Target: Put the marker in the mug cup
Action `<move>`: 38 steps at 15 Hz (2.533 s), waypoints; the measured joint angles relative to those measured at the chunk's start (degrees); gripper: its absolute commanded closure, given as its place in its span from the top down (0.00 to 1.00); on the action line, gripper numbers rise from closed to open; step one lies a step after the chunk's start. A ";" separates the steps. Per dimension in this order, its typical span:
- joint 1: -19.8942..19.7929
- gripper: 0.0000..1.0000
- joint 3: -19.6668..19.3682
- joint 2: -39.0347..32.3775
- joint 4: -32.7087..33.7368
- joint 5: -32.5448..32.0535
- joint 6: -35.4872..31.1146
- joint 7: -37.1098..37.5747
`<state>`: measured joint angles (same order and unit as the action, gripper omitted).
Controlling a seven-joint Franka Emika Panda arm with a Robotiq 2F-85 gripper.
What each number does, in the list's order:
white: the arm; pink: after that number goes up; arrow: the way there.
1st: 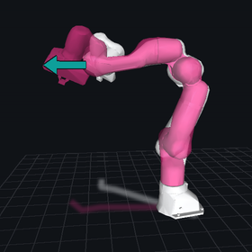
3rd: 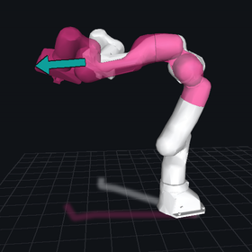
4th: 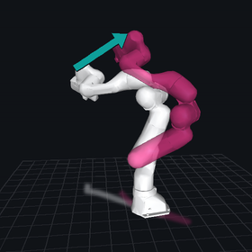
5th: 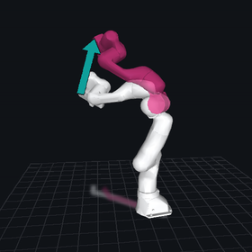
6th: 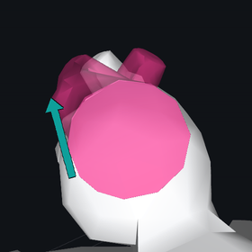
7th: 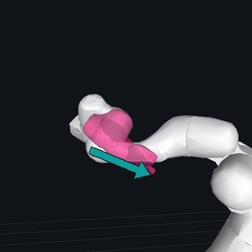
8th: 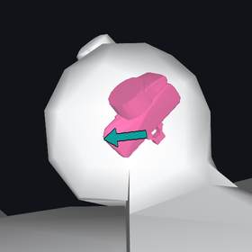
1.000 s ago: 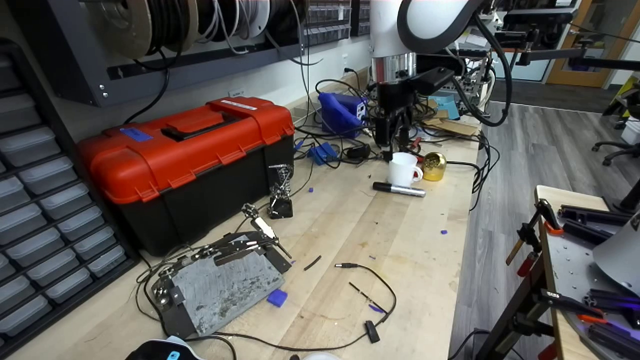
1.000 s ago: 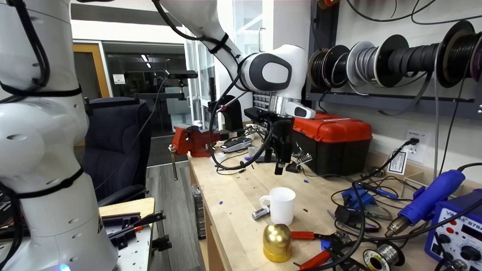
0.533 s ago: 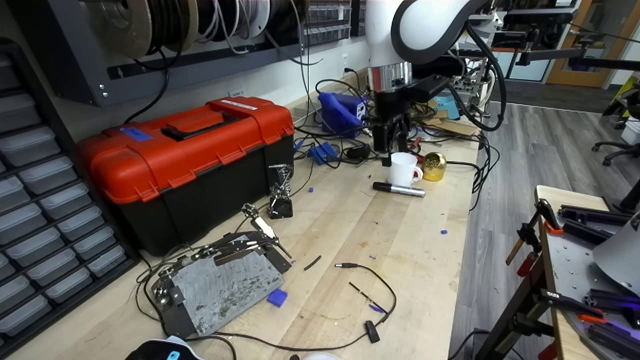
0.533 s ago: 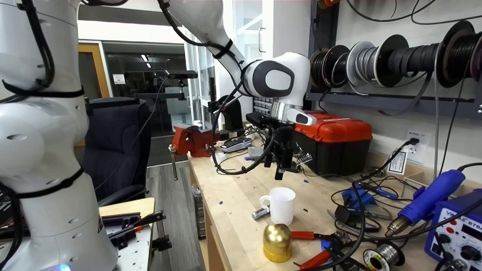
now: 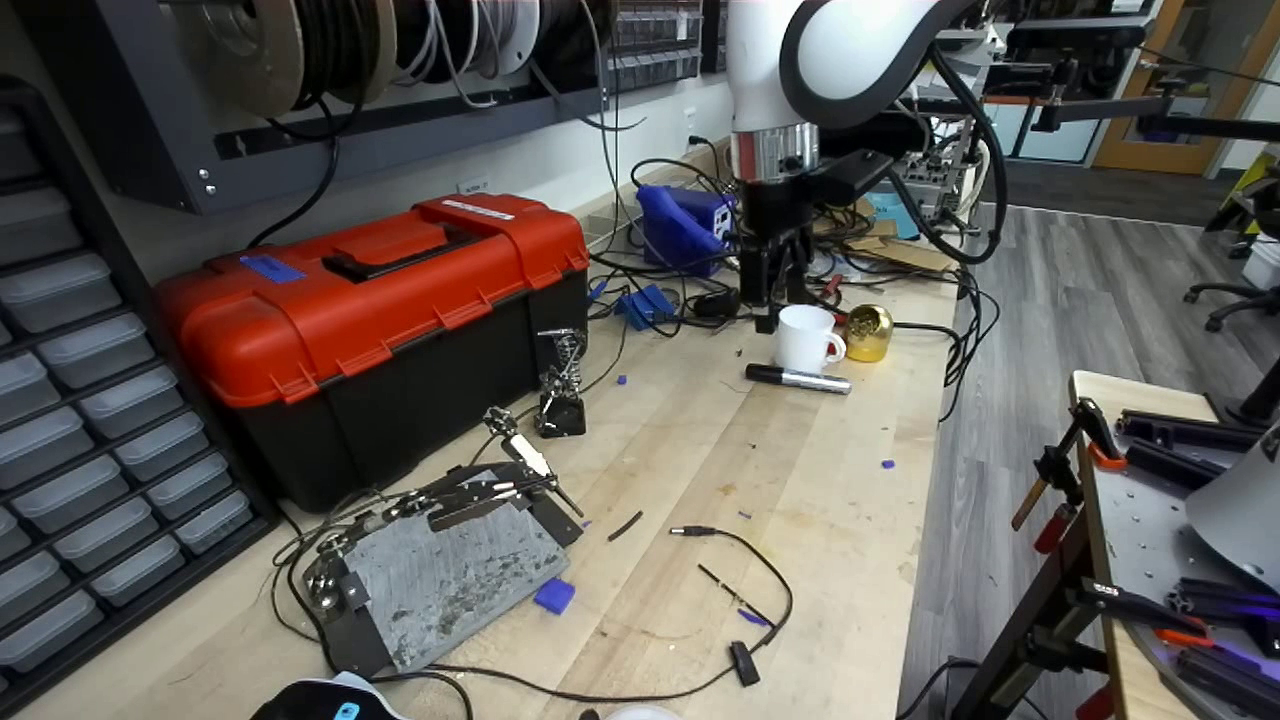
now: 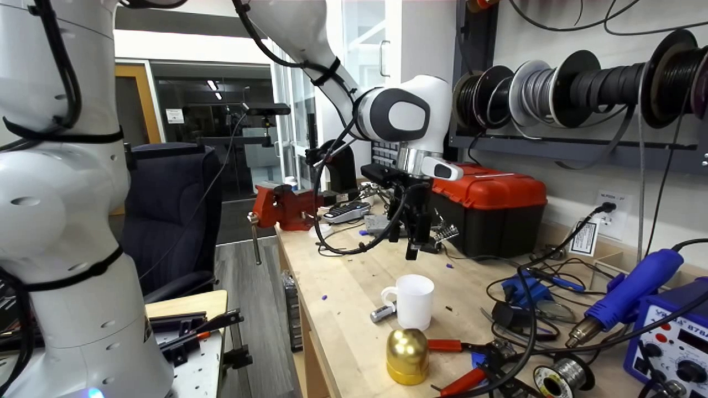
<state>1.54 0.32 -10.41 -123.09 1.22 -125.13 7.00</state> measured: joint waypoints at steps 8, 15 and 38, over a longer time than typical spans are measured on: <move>0.53 1.00 1.73 -0.22 0.18 0.14 0.03 -1.93; 0.76 1.00 2.83 -2.07 0.19 0.62 0.13 -3.93; -0.29 1.00 0.68 -7.21 1.12 0.93 0.15 -6.35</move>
<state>1.25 1.00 -17.62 -121.97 2.15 -124.98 0.64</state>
